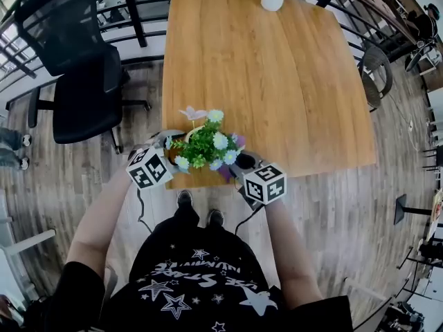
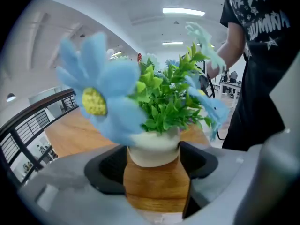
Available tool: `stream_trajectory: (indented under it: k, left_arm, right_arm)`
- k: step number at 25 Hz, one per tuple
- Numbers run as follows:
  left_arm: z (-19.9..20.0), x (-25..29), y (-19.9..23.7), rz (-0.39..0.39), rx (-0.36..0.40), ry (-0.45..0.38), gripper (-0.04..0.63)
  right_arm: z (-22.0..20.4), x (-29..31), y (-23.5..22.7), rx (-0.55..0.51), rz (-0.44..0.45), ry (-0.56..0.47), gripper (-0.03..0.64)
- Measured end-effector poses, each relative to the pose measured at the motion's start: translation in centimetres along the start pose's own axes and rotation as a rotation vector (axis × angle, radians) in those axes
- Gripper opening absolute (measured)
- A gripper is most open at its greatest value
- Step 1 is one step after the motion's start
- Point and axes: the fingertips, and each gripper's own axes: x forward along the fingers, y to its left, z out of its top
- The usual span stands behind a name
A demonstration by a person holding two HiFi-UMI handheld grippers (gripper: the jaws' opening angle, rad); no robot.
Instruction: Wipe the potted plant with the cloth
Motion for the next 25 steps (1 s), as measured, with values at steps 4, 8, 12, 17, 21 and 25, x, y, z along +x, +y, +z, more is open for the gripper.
stream_trajectory:
  k: [4,8,12,17,21,25]
  left_arm:
    - [-0.3,0.2,-0.1,0.010,-0.022,0.015,0.362]
    - [0.0,0.5,-0.1,0.064,-0.077,0.036,0.359]
    - [0.3,0.9,-0.2,0.140,-0.149,0.051,0.359]
    - [1.0,1.5,-0.4,0.244,-0.239,0.075,0.359]
    - [1.0,1.8,-1.1,0.324,-0.309,0.094,0.359]
    - [1.1,1.5,-1.5,0.401,-0.371,0.113,0.359]
  right_arm:
    - [0.0,0.2,-0.2,0.004,-0.010,-0.003,0.081]
    - [0.1,0.3,-0.2,0.014,-0.026,-0.011,0.081]
    - [0.0,0.3,0.3,0.017,-0.022,-0.013,0.081]
    - [-0.2,0.3,1.3,0.005,0.012,-0.004,0.081]
    - [-0.5,0.3,2.0,-0.003,0.025,0.000,0.081]
    - [-0.5,0.2,3.0,-0.021,0.051,0.009,0.081]
